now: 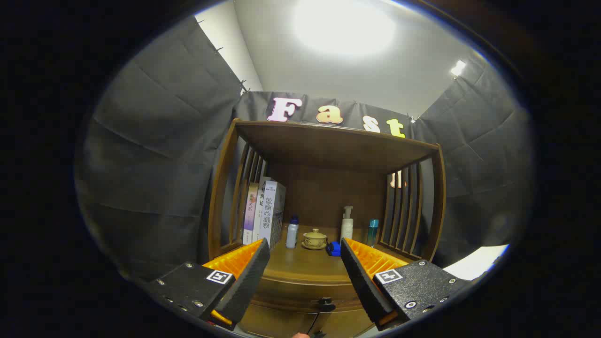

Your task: Pull open the drawer, take out the items inside it, and place them on the countertop above the cabinet.

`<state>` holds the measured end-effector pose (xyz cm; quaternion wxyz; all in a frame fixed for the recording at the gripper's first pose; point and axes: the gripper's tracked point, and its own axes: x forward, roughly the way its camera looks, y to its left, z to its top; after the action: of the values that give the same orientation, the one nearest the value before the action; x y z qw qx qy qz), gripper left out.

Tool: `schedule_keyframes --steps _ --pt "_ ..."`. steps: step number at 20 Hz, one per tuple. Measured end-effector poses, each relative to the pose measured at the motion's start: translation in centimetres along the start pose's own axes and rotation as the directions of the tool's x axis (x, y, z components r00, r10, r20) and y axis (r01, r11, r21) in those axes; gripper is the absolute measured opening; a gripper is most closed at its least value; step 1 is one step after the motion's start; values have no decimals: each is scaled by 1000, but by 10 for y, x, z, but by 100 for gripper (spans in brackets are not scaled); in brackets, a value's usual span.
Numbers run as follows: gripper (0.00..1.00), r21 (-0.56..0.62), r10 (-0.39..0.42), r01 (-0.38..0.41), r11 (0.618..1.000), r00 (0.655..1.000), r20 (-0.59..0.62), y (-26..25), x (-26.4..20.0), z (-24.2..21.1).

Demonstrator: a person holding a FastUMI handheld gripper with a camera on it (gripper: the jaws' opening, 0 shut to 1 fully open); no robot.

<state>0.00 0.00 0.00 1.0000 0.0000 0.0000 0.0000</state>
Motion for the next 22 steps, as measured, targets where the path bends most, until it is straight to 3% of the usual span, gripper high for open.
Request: schedule_keyframes --steps 22 --pt "95 -8 18 -18 1000 1000 -20 12 -3 0"
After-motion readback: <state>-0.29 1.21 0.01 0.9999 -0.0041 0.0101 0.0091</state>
